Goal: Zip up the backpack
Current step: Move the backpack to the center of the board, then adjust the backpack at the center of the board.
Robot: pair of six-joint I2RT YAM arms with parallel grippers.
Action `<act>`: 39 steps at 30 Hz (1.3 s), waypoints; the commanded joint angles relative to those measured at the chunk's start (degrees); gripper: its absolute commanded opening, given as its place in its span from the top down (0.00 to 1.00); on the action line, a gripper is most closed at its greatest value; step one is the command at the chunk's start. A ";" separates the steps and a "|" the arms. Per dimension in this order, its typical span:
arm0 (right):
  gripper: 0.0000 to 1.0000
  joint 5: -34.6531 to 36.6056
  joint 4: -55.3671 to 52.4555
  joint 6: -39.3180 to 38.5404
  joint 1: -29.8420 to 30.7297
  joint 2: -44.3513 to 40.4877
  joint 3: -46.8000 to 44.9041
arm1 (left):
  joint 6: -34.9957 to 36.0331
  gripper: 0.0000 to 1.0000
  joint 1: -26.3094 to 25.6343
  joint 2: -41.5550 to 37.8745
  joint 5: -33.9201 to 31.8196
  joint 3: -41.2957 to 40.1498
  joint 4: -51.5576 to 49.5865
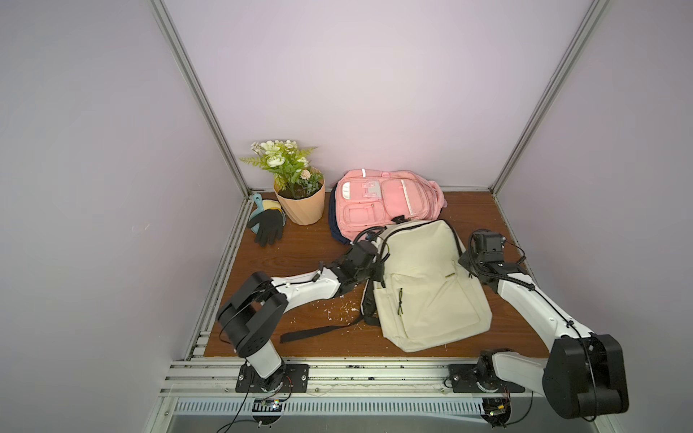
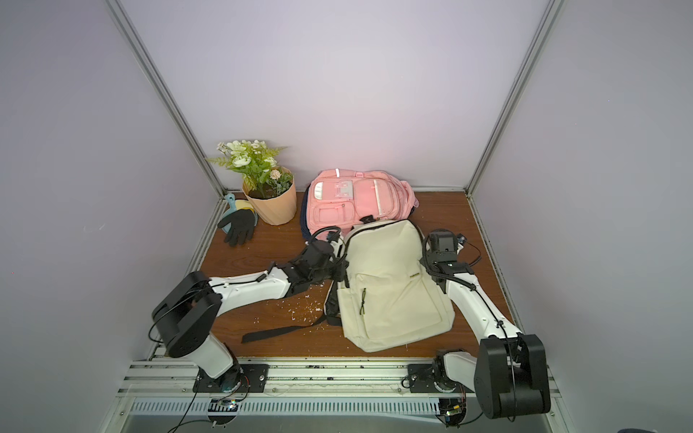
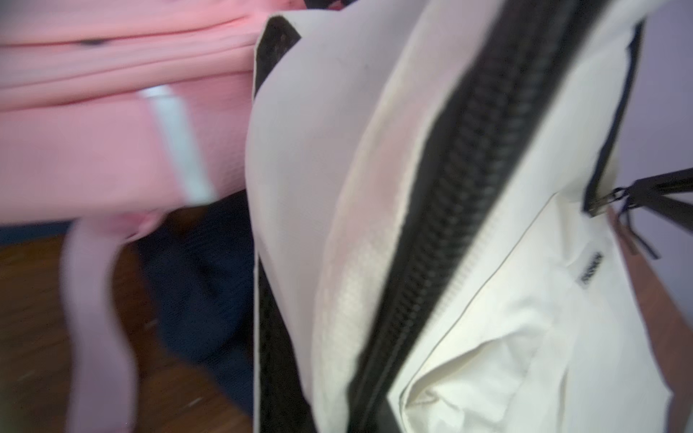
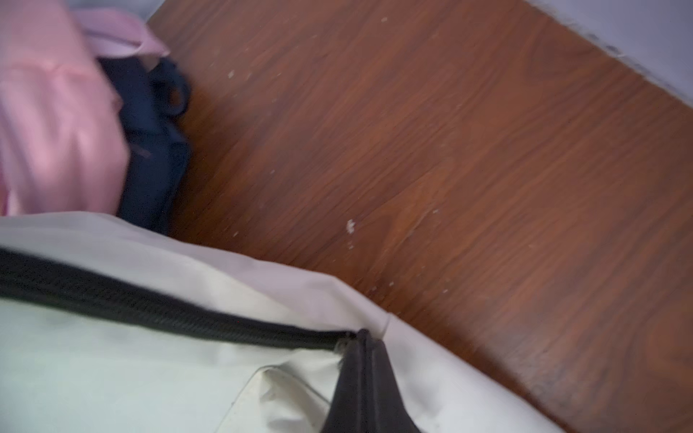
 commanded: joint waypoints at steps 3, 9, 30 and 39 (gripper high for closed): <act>1.00 1.50 -2.24 2.40 -6.82 0.58 5.69 | -1.49 1.00 -5.86 9.95 -3.02 16.05 1.67; 1.00 5.45 -3.59 2.84 -10.97 5.49 13.75 | -3.99 1.00 -7.87 23.98 -3.25 38.34 -2.76; 0.22 -7.21 -0.94 -2.08 -9.73 -3.24 7.89 | 2.24 0.12 -6.61 33.78 -12.56 68.72 -31.68; 0.17 -22.36 9.79 -6.66 -0.59 0.65 7.43 | -2.40 0.04 7.89 5.77 -17.75 28.26 -24.39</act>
